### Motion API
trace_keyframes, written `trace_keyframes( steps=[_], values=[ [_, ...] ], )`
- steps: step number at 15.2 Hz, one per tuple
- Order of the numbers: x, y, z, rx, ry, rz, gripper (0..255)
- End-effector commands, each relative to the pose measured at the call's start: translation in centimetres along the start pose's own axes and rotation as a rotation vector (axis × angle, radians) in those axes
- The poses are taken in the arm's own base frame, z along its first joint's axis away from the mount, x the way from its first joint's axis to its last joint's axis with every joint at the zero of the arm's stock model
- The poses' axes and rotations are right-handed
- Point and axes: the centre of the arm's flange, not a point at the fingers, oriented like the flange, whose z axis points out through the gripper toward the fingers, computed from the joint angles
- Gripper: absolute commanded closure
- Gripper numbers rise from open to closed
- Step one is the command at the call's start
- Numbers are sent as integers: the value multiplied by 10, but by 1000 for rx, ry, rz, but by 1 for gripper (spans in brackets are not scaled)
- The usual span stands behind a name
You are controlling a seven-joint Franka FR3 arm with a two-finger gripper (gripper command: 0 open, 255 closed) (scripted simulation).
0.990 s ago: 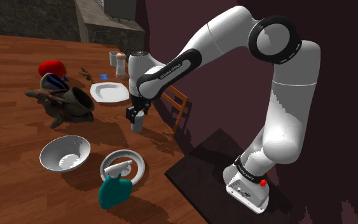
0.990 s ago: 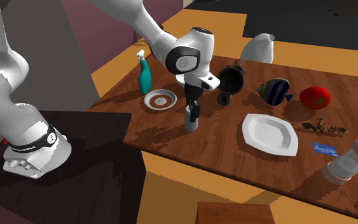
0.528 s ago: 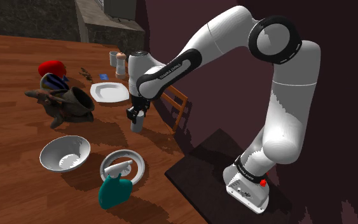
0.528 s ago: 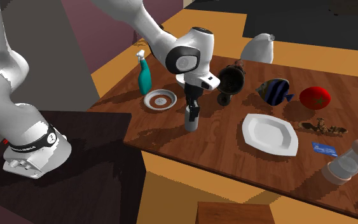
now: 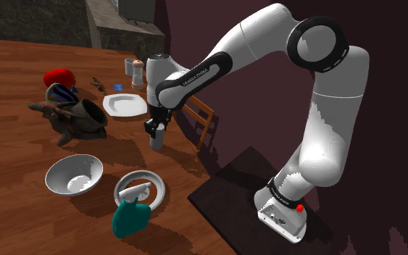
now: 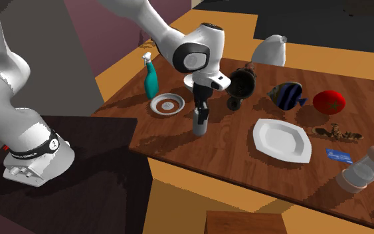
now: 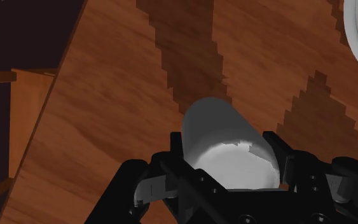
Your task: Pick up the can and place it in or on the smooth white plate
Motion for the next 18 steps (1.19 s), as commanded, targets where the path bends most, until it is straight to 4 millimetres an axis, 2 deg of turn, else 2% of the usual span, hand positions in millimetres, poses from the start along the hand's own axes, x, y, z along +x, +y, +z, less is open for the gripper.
trace_keyframes(
  steps=[1, 13, 14, 18],
  values=[
    [-2, 2, -11, 0, 0, 0, 255],
    [-7, 6, -74, 0, 0, 0, 255],
    [-7, 6, -74, 0, 0, 0, 255],
    [-35, -39, -80, 0, 0, 0, 255]
  ],
)
